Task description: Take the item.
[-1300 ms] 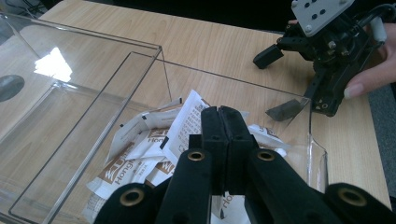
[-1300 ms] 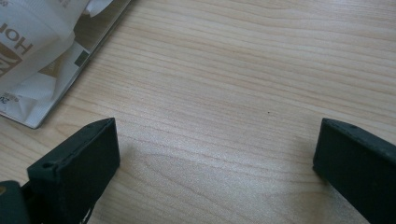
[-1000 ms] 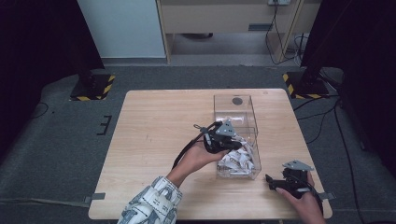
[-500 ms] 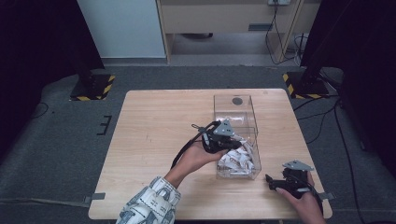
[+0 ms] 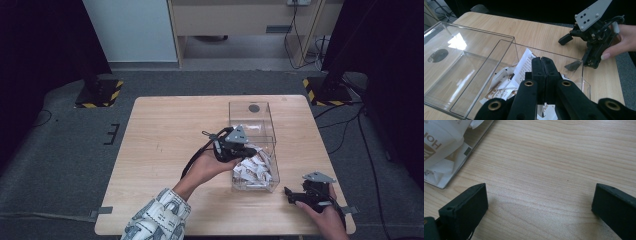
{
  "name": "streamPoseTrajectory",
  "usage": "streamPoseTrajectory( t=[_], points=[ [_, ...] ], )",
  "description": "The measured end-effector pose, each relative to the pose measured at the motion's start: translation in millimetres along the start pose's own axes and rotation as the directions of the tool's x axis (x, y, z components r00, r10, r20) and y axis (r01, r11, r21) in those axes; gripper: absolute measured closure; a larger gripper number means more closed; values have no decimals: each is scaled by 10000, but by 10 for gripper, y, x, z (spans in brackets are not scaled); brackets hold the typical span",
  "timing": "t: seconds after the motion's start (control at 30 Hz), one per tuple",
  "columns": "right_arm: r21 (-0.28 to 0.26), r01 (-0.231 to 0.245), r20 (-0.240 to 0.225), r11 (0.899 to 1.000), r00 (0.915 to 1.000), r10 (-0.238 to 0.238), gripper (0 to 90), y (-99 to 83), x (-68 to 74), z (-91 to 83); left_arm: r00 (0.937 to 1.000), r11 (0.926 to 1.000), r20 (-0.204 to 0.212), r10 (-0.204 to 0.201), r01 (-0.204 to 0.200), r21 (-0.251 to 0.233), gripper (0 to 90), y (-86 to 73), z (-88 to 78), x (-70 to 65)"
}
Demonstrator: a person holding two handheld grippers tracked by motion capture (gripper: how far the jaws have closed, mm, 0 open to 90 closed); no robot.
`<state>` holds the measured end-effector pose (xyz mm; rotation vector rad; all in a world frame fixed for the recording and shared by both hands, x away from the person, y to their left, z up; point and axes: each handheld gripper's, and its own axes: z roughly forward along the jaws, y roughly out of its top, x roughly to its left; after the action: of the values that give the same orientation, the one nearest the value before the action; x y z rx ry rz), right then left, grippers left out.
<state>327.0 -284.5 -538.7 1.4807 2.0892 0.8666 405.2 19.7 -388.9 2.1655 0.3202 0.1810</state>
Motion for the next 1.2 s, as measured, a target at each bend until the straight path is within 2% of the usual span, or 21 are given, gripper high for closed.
streamPoseTrajectory(
  t=[0.73, 1.2],
  points=[
    [6, -7, -8, 10000, 10000, 7, 8, 0, 0, 0, 9993, 9995, -356, 57, -68, -303, 890, 42, -246, 79],
    [-2, -7, 7, 10000, 10000, 7, 8, 0, 1, 0, 9957, 9992, -911, -179, 147, -359, 890, -72, -517, 245]
  ],
)
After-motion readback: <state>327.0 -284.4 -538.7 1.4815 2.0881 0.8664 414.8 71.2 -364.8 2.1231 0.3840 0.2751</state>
